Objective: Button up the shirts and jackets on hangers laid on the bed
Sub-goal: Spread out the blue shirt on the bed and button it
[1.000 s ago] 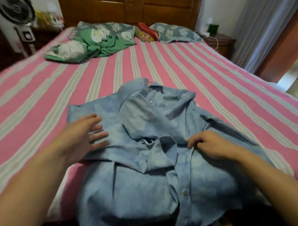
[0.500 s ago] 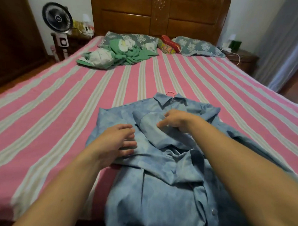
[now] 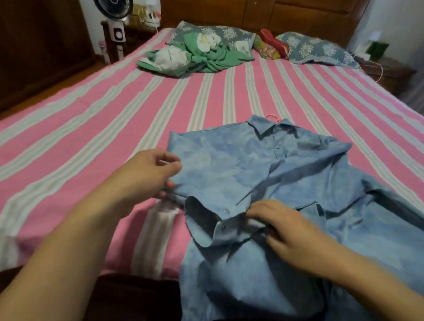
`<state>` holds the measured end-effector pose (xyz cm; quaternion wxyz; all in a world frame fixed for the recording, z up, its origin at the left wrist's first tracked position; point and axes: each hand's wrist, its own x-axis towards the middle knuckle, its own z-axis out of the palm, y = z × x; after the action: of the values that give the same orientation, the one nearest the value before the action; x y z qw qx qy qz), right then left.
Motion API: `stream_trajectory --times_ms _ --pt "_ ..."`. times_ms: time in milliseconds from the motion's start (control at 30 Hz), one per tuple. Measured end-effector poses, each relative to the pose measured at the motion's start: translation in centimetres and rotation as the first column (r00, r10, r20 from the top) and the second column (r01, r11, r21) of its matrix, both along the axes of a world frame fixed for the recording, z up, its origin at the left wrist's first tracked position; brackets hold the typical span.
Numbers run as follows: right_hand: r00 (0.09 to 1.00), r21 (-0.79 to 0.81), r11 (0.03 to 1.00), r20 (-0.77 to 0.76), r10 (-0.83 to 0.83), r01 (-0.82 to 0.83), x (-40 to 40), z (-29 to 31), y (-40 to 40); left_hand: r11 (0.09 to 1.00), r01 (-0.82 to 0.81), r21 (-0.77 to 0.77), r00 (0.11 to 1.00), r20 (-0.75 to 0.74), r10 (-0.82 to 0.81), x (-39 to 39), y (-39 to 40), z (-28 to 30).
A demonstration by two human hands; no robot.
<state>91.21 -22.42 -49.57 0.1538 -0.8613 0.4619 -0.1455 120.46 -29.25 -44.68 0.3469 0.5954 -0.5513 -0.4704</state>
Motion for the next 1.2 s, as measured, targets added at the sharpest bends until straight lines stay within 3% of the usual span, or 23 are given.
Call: stream_trajectory --times_ms 67,167,233,300,367,433,500,533,600,733,800,833,933,1000,1100,1200 --pt "0.989 -0.023 0.997 0.132 -0.064 0.068 0.8 0.0 -0.3 0.994 0.055 -0.097 0.994 0.1 -0.045 0.8 0.3 0.0" --pt "0.969 -0.049 0.994 0.235 -0.081 0.095 2.7 0.3 -0.5 0.932 0.31 -0.186 0.949 0.127 -0.29 1.7 0.8 -0.3" --pt "0.961 -0.076 0.992 0.267 -0.076 0.1 3.8 0.2 -0.7 0.82 0.479 -0.314 0.862 0.346 -0.371 1.0 1.3 -1.3" --pt "0.953 -0.118 0.988 0.298 -0.062 0.101 4.9 0.0 -0.7 0.625 0.609 -0.488 0.762 0.58 -0.288 -0.5 1.0 -2.4" --pt "0.951 -0.112 0.991 0.308 -0.034 0.072 5.8 -0.1 -0.3 0.543 0.643 -0.54 0.743 0.611 -0.273 -1.5 0.3 -3.3" --pt "0.978 -0.11 0.994 0.211 0.004 0.02 6.5 -0.6 0.4 0.645 0.53 -0.551 0.834 0.478 -0.277 -1.7 -0.4 -3.8" --pt "0.999 -0.213 0.977 0.043 0.031 -0.021 6.8 -1.6 0.9 0.798 0.399 -0.452 0.913 0.278 -0.298 -1.2 -1.1 -4.2" --pt "0.999 -0.272 0.962 -0.011 0.04 -0.041 6.9 -2.3 1.0 0.832 0.382 -0.402 0.922 0.231 -0.311 -0.9 -1.3 -4.4" --pt "0.998 -0.376 0.924 -0.016 0.068 -0.069 6.8 -3.5 1.0 0.814 0.444 -0.376 0.888 0.308 -0.342 -0.3 -1.5 -4.9" --pt "0.996 -0.515 0.855 0.033 0.08 -0.051 6.4 -3.9 0.7 0.715 0.662 -0.227 0.706 0.51 -0.491 0.5 -1.7 -5.9" --pt "0.996 -0.532 0.846 0.062 0.071 -0.027 6.4 -3.6 0.7 0.678 0.681 -0.276 0.684 0.569 -0.456 0.3 -1.6 -6.3" --pt "0.995 -0.544 0.838 0.069 0.075 -0.025 6.3 -3.4 0.8 0.665 0.654 -0.361 0.721 0.564 -0.403 0.1 -1.5 -6.4" --pt "0.986 -0.612 0.791 0.131 0.103 -0.002 5.9 -3.2 1.2 0.73 0.385 -0.565 0.917 0.324 -0.233 -0.9 -0.4 -5.3" --pt "0.972 -0.641 0.765 0.218 0.093 0.071 5.8 -2.6 1.5 0.838 0.215 -0.502 0.976 0.076 -0.205 -1.9 0.6 -3.8" --pt "0.932 -0.665 0.72 0.355 0.073 0.197 6.1 -0.8 1.4 0.94 0.194 -0.282 0.942 -0.214 -0.258 -3.2 2.1 -2.0" --pt "0.913 -0.675 0.701 0.4 0.085 0.23 6.2 0.9 0.6 0.96 0.25 -0.13 0.913 -0.299 -0.278 -3.9 2.9 -1.7"
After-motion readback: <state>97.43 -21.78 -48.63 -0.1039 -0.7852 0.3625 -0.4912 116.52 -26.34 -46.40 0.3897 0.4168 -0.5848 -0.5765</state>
